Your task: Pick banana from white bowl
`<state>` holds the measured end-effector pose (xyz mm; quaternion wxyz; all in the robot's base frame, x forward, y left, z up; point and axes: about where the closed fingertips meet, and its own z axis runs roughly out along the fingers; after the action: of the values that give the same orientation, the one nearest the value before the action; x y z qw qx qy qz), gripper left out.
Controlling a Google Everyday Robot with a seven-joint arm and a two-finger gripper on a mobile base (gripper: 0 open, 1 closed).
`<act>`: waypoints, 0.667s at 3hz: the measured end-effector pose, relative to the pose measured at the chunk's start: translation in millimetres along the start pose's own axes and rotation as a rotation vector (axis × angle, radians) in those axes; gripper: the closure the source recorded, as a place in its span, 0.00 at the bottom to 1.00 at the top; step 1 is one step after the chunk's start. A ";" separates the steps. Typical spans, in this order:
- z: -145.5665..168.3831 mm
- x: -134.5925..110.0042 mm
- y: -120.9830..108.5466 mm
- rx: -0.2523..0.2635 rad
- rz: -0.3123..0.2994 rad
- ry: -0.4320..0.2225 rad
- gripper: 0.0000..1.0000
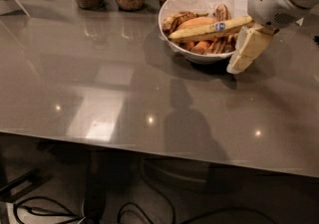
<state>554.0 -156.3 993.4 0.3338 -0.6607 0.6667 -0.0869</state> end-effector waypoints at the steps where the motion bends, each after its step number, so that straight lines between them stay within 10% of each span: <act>1: 2.9 0.7 -6.1 0.018 -0.042 0.025 0.00; 2: 23.3 4.3 -35.0 0.061 -0.105 0.059 0.00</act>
Offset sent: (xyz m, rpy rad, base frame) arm 0.0934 -0.0026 -0.0026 -0.1848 -0.1575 0.0432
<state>596.3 -156.7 993.7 0.3289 -0.6814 0.6379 -0.1439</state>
